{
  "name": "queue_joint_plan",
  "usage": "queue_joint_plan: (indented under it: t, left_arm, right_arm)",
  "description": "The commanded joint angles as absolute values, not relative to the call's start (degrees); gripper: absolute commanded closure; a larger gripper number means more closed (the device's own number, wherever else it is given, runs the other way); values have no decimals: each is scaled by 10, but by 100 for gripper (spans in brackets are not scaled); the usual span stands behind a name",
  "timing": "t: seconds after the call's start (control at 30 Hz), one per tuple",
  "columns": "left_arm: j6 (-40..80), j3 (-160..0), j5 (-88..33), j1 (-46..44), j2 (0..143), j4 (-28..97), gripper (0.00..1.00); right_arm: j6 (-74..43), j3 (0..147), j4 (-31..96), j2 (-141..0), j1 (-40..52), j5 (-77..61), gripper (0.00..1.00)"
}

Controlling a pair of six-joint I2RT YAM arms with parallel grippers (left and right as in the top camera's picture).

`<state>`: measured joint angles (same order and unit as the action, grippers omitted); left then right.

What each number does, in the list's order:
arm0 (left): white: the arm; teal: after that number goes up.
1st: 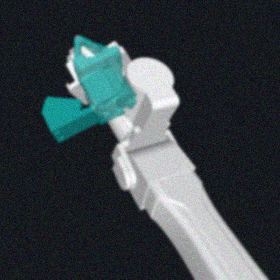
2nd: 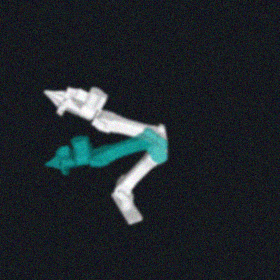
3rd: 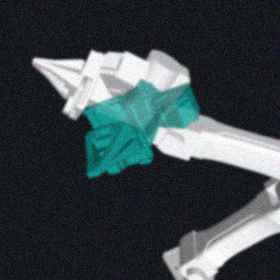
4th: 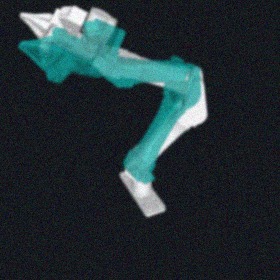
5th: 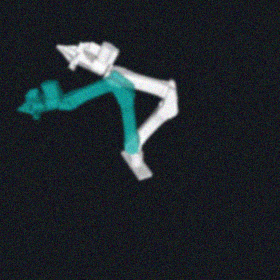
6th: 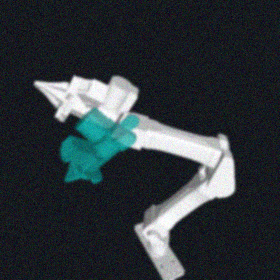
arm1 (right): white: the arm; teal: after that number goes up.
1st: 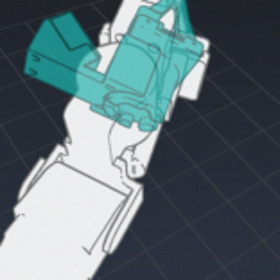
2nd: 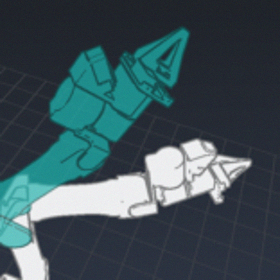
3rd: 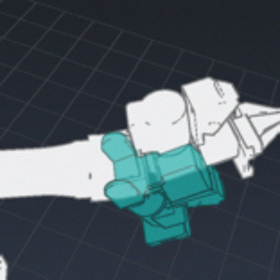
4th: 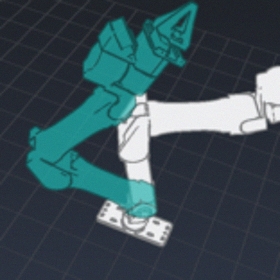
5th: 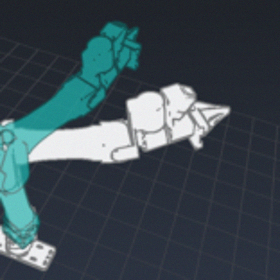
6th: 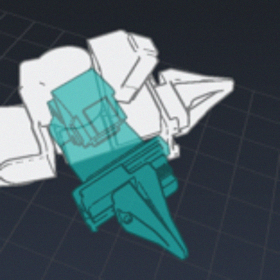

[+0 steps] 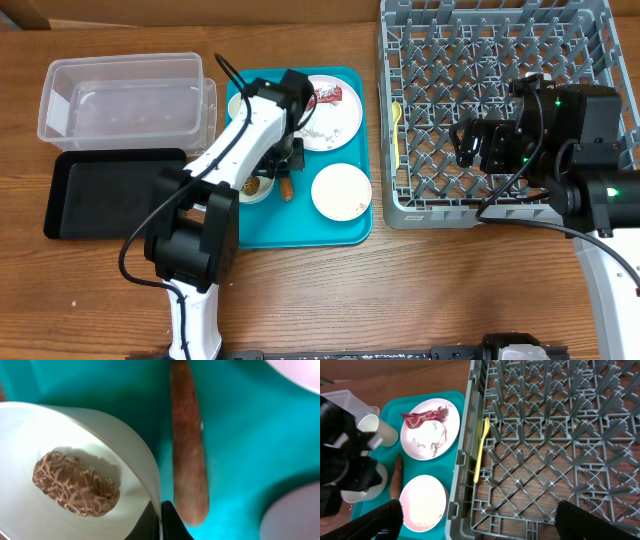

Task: Sort waste into correct bins and load items into the dishwasher
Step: 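Carry the bowl left and tip the brown food onto the black tray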

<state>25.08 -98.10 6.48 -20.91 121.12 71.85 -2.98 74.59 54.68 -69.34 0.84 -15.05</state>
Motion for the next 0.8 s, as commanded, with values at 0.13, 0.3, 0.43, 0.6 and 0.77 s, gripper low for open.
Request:
queue_joint_plan:
  t: [0.13,0.3,0.43,0.6,0.77]
  left_arm:
    - [213,-1183,43,-206,1213,840,96]
    - [186,-1302,-20,-197,1213,935,96]
    - [152,-1351,-88,-157,1193,968,96]
    - [112,-1343,-155,-72,1145,968,96]
    - [83,-1297,-179,23,1090,968,96]
  right_arm:
    - [-28,765,547,-692,11,-146,1]
    - [-28,765,548,-692,11,-146,0]
    - [-27,765,548,-692,11,-146,1]
    - [-27,765,555,-692,11,-146,1]
    - [-28,765,568,-692,11,-146,1]
